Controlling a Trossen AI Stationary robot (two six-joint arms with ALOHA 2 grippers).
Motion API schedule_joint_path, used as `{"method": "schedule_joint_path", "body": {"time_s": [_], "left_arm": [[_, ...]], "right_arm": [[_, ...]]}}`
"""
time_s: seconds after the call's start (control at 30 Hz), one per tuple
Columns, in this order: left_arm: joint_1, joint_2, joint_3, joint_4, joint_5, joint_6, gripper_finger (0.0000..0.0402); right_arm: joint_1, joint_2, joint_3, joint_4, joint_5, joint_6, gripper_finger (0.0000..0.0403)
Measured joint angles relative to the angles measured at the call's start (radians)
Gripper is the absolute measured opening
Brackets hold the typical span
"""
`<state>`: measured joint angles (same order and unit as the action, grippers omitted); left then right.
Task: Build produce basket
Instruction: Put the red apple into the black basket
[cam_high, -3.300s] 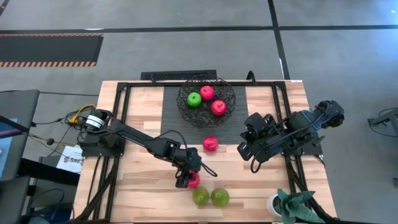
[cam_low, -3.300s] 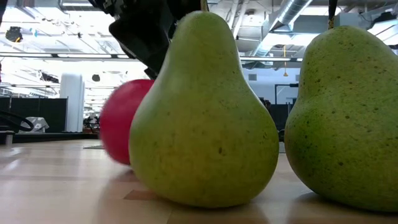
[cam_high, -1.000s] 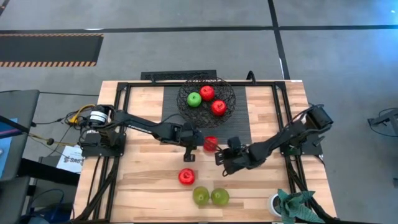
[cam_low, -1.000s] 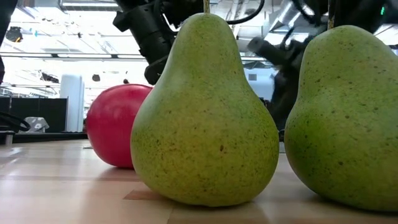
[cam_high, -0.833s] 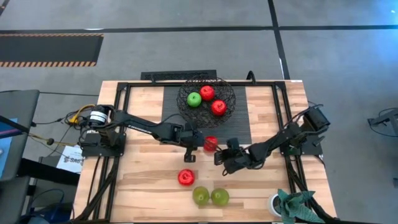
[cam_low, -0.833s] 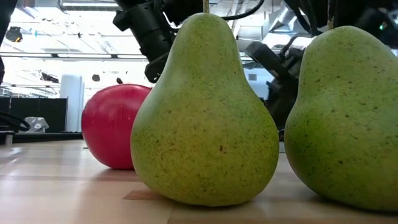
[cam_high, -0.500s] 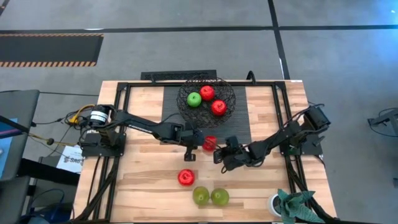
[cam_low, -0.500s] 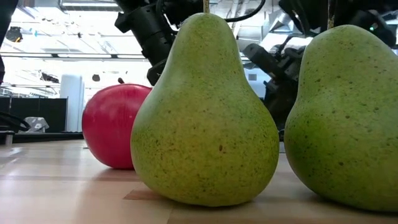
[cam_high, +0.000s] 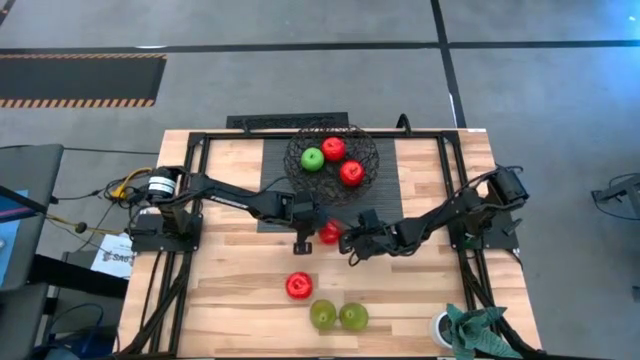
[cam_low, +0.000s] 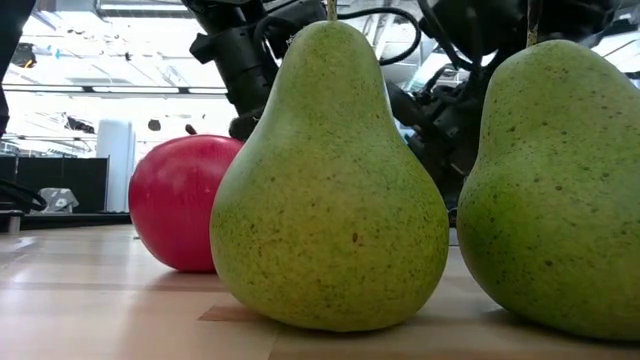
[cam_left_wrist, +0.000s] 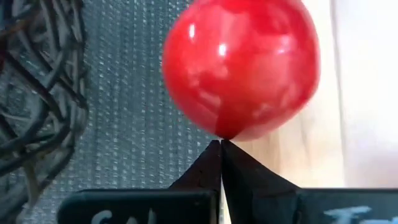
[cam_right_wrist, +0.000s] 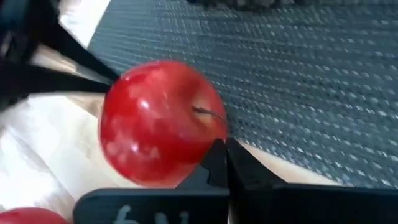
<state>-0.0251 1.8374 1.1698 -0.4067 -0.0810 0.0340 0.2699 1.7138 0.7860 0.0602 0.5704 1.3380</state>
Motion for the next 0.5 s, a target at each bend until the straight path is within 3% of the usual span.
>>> {"method": "schedule_joint_path", "body": {"time_s": [0.5], "left_arm": [[-0.036,0.023,-0.003,0.066,0.067,-0.052,0.0]], "right_arm": [[-0.006,0.0,0.0,0.019,0.009,-0.004,0.0]]}}
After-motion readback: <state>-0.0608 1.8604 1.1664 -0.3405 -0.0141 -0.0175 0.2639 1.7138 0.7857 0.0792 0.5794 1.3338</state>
